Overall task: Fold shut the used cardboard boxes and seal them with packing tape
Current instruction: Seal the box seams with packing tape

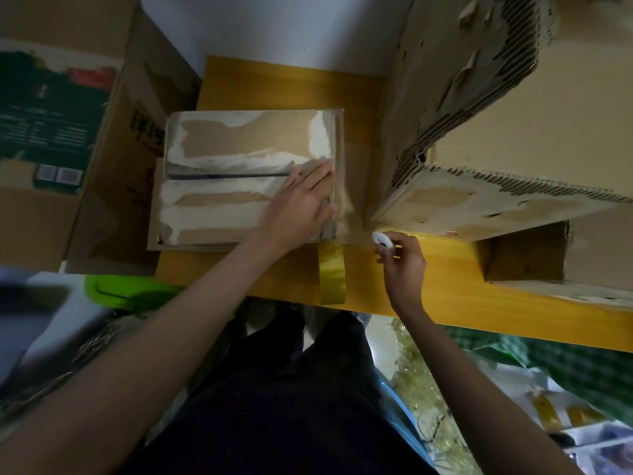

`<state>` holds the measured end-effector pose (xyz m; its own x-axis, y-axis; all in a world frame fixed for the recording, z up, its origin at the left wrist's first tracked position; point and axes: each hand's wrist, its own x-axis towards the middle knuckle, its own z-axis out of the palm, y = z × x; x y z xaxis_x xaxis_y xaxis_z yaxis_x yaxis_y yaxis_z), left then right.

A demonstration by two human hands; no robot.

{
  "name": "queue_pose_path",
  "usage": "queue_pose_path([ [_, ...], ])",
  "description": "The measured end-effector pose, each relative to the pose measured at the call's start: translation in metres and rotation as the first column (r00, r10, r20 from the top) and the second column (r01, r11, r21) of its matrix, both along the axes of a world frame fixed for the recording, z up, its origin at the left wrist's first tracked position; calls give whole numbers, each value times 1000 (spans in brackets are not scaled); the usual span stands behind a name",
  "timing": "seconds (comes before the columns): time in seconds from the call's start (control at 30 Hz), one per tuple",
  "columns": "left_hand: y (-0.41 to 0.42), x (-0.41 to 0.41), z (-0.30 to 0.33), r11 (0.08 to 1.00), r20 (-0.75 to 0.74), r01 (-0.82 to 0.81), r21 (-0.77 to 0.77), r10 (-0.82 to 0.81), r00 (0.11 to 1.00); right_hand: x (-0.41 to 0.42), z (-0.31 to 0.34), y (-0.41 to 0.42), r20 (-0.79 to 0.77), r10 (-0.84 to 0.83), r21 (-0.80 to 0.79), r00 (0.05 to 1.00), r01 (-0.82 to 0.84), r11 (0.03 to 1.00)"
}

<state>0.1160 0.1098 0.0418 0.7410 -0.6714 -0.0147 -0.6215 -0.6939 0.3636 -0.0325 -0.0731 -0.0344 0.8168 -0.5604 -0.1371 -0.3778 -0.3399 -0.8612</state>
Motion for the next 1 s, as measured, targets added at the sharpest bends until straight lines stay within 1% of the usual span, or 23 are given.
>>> queue_pose_path([
  [0.07,7,-23,12,967,-17,-173,-185,173,985,-4,23,9,83,103,-51,991,-99,994],
  [0.1,12,-39,17,927,-79,-266,-263,254,964,-6,32,12,107,150,-86,983,-141,986],
  [0.13,16,-58,20,883,-175,-359,-301,319,931,-7,37,15,121,190,-124,974,-175,977],
  [0.17,20,-77,18,848,-276,-443,-292,369,888,-8,39,18,128,221,-155,967,-200,967],
  [0.2,23,-93,13,819,-367,-517,-250,413,833,-9,41,20,130,247,-180,960,-222,958],
  [0.23,25,-106,2,783,-472,-593,-189,457,754,-9,40,21,132,267,-189,955,-240,952],
  [0.27,26,-115,-10,731,-599,-673,-110,492,632,-10,40,22,133,285,-195,949,-257,946],
  [0.3,25,-119,-20,676,-729,-736,-22,493,475,-10,40,23,139,301,-195,943,-272,942],
  [0.33,22,-120,-29,634,-831,-772,56,459,316,-10,42,24,143,316,-200,938,-285,937],
  [0.37,20,-120,-34,612,-888,-784,107,413,202,-10,43,24,144,332,-204,932,-300,932],
  [0.4,17,-120,-39,606,-914,-786,126,378,145,-9,45,23,138,353,-209,925,-321,924],
  [0.43,16,-119,-44,600,-930,-790,126,349,116,-7,45,23,129,377,-218,917,-345,913],
  [0.47,15,-119,-45,589,-942,-801,108,318,107,-4,46,22,115,404,-234,908,-370,899],
  [0.63,17,-122,-40,583,-958,-811,45,257,131,9,46,21,47,515,-318,856,-476,820],
  [0.73,19,-124,-32,585,-966,-809,59,239,102,15,49,24,30,560,-352,828,-516,781],
  [0.83,21,-125,-27,604,-971,-794,64,223,91,18,51,26,21,587,-360,809,-542,760],
  [1.0,19,-126,-24,610,-973,-791,56,211,94,24,54,27,-3,603,-336,798,-569,750],
])
